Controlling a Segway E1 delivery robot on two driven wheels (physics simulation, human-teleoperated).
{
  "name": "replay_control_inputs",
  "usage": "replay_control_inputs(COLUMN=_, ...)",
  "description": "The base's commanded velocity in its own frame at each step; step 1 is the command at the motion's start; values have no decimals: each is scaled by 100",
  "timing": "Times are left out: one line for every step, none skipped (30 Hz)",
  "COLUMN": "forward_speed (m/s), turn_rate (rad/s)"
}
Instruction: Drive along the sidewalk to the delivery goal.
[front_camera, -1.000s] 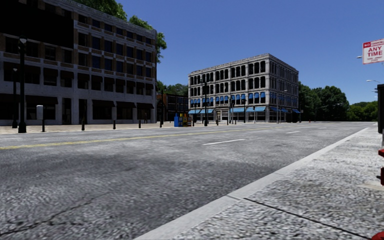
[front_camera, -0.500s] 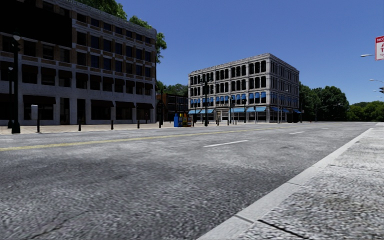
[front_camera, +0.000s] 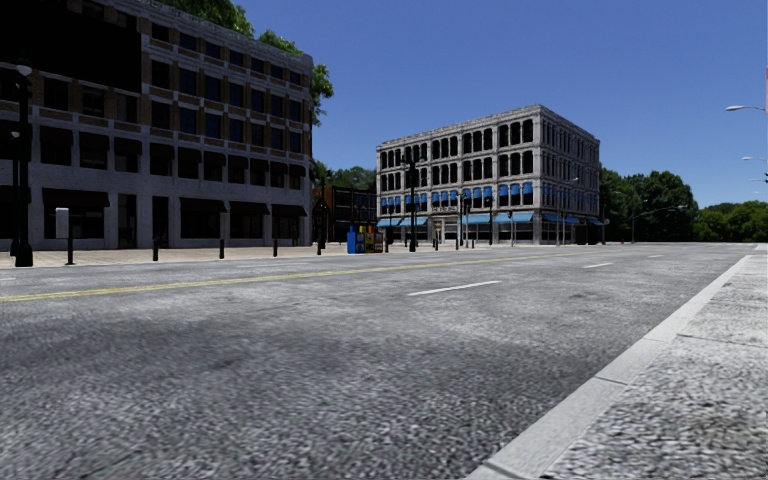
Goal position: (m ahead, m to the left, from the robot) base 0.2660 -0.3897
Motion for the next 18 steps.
replay_control_inputs(forward_speed=0, turn_rate=0)
replay_control_inputs(forward_speed=0, turn_rate=0)
replay_control_inputs(forward_speed=0, turn_rate=0)
replay_control_inputs(forward_speed=0, turn_rate=0)
replay_control_inputs(forward_speed=0, turn_rate=0)
replay_control_inputs(forward_speed=0, turn_rate=0)
replay_control_inputs(forward_speed=0, turn_rate=0)
replay_control_inputs(forward_speed=0, turn_rate=0)
replay_control_inputs(forward_speed=0, turn_rate=0)
replay_control_inputs(forward_speed=0, turn_rate=0)
replay_control_inputs(forward_speed=0, turn_rate=0)
replay_control_inputs(forward_speed=0, turn_rate=0)
replay_control_inputs(forward_speed=0, turn_rate=0)
replay_control_inputs(forward_speed=0, turn_rate=0)
replay_control_inputs(forward_speed=0, turn_rate=0)
replay_control_inputs(forward_speed=0, turn_rate=0)
replay_control_inputs(forward_speed=0, turn_rate=0)
replay_control_inputs(forward_speed=0, turn_rate=0)
